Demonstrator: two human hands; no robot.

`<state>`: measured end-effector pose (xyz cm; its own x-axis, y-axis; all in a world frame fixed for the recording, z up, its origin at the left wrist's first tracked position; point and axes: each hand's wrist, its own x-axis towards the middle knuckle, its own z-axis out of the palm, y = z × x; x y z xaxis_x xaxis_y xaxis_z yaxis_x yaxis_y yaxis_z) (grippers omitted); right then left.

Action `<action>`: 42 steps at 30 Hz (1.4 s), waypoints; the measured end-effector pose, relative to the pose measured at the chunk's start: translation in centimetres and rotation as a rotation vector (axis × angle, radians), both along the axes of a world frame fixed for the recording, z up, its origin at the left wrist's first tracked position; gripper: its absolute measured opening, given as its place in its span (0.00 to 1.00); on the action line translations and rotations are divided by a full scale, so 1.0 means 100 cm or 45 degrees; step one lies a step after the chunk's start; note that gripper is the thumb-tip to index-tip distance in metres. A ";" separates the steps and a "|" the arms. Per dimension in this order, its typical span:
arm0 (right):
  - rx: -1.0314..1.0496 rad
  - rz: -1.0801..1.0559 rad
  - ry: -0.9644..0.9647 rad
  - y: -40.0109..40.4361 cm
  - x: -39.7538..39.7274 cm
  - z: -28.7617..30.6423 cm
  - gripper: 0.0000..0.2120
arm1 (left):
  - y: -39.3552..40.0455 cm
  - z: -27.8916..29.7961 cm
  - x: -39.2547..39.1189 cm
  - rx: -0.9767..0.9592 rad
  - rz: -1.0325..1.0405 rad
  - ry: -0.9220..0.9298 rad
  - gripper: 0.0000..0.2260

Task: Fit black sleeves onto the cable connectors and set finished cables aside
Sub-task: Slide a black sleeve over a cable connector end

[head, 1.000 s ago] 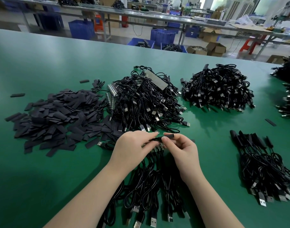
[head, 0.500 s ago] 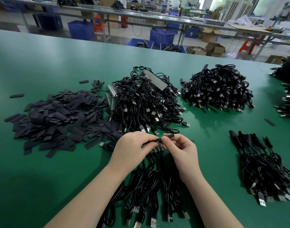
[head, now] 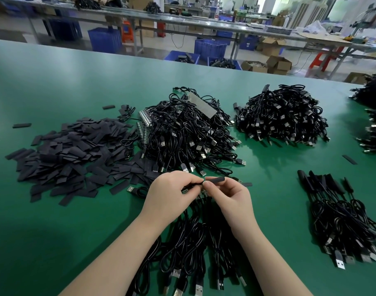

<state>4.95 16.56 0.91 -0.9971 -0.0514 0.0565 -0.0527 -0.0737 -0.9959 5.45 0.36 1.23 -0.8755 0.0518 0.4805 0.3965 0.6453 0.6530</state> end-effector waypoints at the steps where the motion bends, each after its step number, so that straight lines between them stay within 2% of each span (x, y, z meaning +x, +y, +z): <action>1: 0.009 0.000 0.007 0.000 0.000 0.000 0.04 | 0.000 0.000 0.000 -0.007 0.000 -0.003 0.08; 5: 0.045 -0.030 0.027 0.000 0.000 0.000 0.05 | -0.002 0.000 -0.001 -0.004 -0.026 -0.047 0.08; 10: 0.082 -0.055 0.049 0.000 0.000 -0.001 0.11 | 0.000 0.000 -0.001 0.029 -0.059 -0.057 0.06; 16: 0.108 -0.018 0.047 0.000 0.000 0.001 0.11 | 0.000 0.000 0.000 0.050 -0.073 -0.025 0.07; 22: 0.083 -0.008 0.026 0.000 0.001 0.000 0.06 | 0.000 0.000 -0.002 0.007 -0.048 0.014 0.09; 27: 0.148 0.030 0.023 -0.001 0.001 0.001 0.06 | -0.003 -0.001 -0.002 -0.070 -0.048 0.012 0.09; 33: 0.106 -0.033 0.017 -0.001 0.001 -0.001 0.06 | -0.001 0.001 -0.003 -0.024 -0.076 -0.008 0.09; 42: 0.108 0.059 0.010 0.002 -0.001 0.001 0.05 | -0.001 -0.001 -0.002 0.021 -0.107 0.047 0.11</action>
